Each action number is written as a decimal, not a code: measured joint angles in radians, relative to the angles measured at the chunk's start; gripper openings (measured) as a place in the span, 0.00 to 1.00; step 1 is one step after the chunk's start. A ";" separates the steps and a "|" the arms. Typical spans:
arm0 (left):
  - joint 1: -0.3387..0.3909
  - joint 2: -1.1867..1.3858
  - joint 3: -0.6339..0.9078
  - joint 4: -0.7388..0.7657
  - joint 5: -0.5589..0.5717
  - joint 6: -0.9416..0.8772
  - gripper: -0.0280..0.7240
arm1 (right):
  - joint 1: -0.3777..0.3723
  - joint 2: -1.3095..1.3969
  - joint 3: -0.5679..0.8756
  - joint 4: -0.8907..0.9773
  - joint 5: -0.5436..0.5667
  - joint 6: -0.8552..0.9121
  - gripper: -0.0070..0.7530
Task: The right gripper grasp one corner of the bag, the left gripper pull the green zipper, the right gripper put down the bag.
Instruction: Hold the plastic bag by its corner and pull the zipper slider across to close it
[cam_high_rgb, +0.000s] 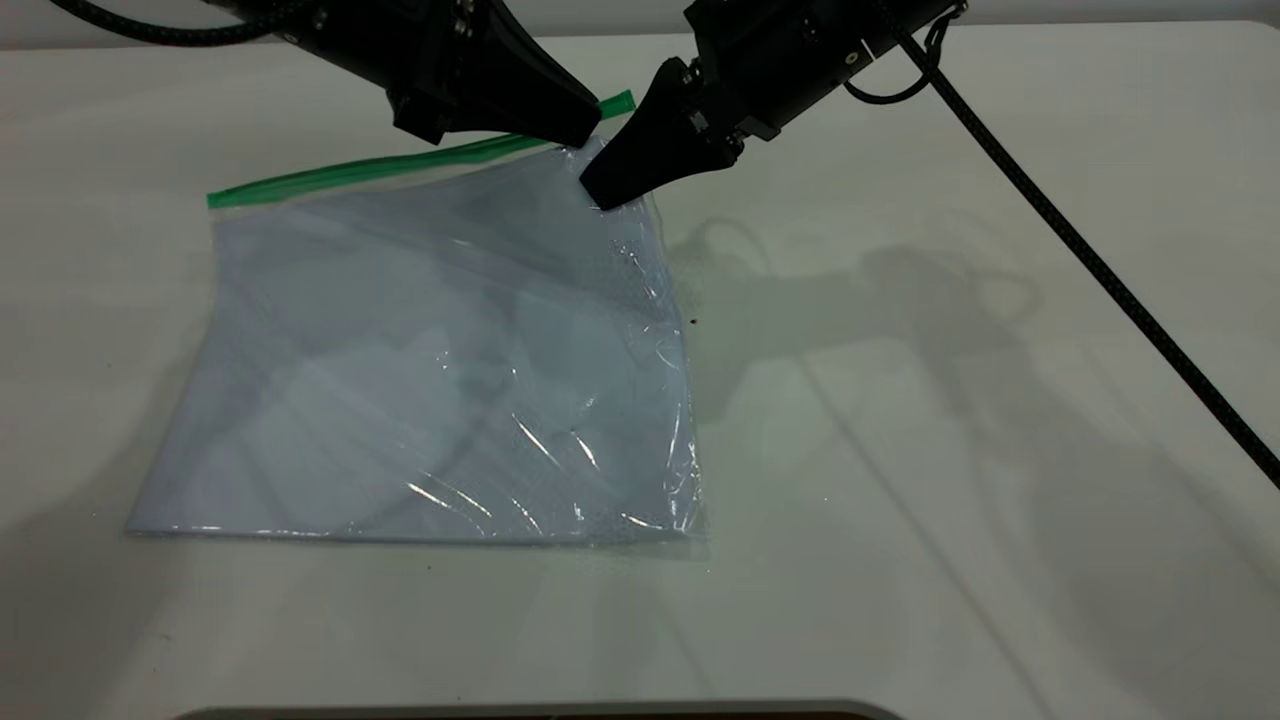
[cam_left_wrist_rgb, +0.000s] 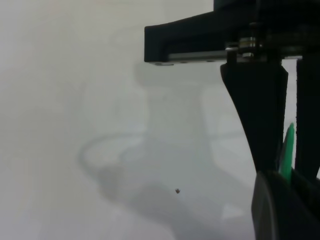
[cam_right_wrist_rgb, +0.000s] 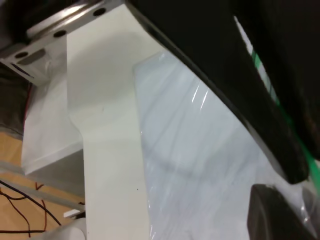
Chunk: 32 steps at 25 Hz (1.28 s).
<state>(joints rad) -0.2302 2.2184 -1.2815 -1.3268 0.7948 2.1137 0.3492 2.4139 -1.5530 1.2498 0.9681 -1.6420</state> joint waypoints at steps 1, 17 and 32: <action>0.000 0.000 0.000 -0.001 0.000 0.000 0.09 | -0.002 0.000 0.000 0.001 0.004 0.005 0.05; -0.001 0.000 -0.001 -0.011 -0.090 -0.001 0.09 | -0.098 0.000 0.000 0.011 0.064 0.051 0.05; 0.108 0.000 -0.001 0.064 -0.080 -0.049 0.09 | -0.156 -0.006 -0.003 0.022 0.051 0.076 0.05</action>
<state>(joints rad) -0.1225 2.2184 -1.2822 -1.2626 0.7146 2.0645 0.1932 2.4075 -1.5559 1.2717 1.0190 -1.5664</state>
